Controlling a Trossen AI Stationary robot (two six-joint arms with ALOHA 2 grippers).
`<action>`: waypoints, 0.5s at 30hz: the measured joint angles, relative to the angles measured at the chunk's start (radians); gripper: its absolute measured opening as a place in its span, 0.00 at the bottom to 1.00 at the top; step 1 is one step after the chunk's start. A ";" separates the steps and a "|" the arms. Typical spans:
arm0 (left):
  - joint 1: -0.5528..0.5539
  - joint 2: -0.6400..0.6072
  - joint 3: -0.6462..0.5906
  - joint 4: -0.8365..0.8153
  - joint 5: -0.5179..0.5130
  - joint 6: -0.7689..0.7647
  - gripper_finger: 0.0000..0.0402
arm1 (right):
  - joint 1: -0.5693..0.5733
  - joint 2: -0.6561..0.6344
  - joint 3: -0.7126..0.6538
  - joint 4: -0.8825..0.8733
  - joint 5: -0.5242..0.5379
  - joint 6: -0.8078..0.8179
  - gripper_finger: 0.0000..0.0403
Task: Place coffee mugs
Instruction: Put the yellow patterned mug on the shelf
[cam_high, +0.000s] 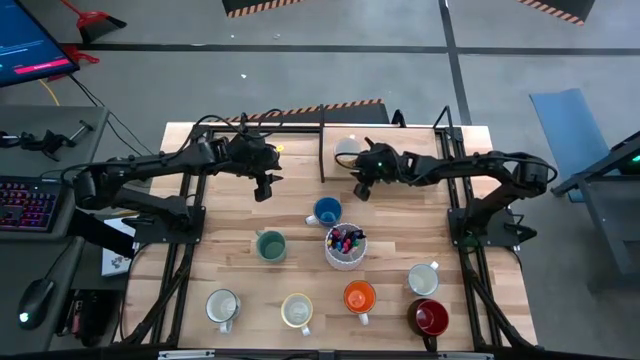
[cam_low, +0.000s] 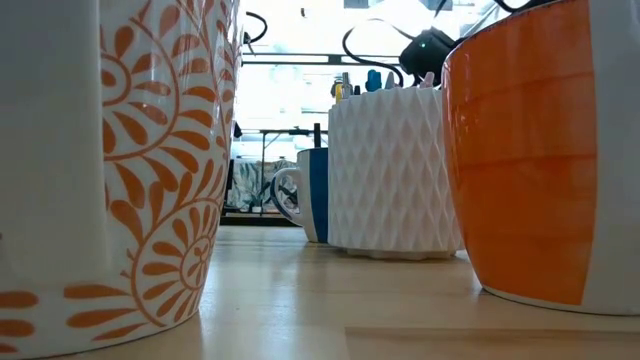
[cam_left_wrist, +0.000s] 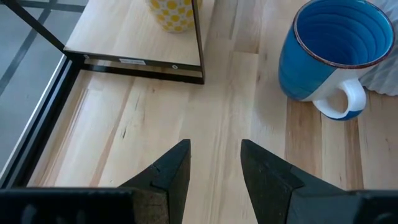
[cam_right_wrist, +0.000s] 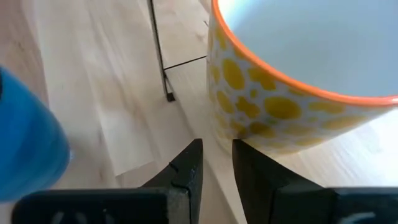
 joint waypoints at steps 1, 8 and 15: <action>0.000 0.000 0.000 0.000 0.000 0.000 0.33 | -0.004 0.000 0.000 0.002 0.000 -0.002 0.19; 0.000 0.000 0.000 0.005 0.000 0.000 0.33 | -0.017 0.001 0.000 0.023 -0.005 -0.019 0.19; 0.000 0.000 0.000 0.012 0.000 -0.001 0.33 | -0.036 0.053 0.000 0.097 -0.045 -0.030 0.19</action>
